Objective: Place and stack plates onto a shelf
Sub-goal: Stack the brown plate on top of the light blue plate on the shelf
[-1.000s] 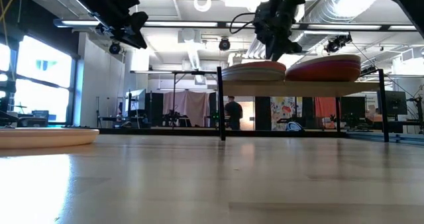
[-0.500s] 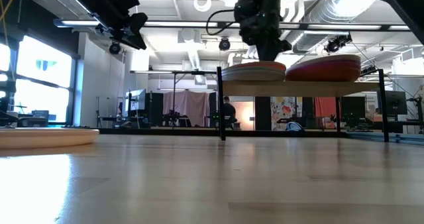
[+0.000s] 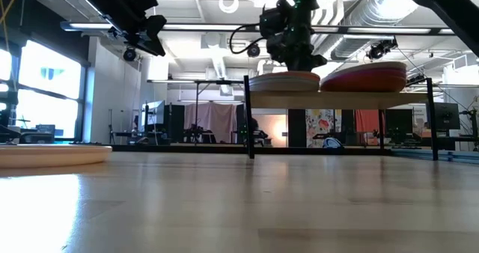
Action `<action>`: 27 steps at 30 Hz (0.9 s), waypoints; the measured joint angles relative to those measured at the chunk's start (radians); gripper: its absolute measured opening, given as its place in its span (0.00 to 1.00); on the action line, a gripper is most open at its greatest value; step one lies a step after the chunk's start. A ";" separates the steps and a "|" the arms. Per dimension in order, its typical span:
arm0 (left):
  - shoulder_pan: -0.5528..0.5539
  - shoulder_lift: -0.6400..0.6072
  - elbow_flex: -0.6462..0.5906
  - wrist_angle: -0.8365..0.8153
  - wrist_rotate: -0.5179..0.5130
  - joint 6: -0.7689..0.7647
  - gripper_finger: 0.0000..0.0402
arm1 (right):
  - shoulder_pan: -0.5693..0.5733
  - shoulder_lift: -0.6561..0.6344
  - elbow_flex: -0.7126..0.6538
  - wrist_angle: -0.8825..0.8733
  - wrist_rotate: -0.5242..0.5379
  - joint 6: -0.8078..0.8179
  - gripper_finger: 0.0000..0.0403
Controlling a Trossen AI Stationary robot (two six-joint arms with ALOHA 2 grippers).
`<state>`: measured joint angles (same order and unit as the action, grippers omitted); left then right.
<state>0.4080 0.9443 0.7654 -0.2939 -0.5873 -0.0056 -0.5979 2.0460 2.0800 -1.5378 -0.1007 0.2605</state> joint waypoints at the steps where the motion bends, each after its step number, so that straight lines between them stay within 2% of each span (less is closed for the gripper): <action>1: 0.000 0.000 0.000 0.000 0.000 0.000 0.29 | -0.003 0.000 0.000 0.005 0.016 0.006 0.23; 13: 0.020 0.000 0.000 0.000 -0.001 0.000 0.29 | -0.067 0.002 0.000 0.014 0.049 0.027 0.23; 27: 0.057 0.000 0.000 0.006 0.005 -0.017 0.29 | -0.091 0.005 0.000 -0.028 0.073 -0.006 0.23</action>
<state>0.4648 0.9443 0.7654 -0.2876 -0.5821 -0.0221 -0.6887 2.0506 2.0804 -1.5663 -0.0277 0.2541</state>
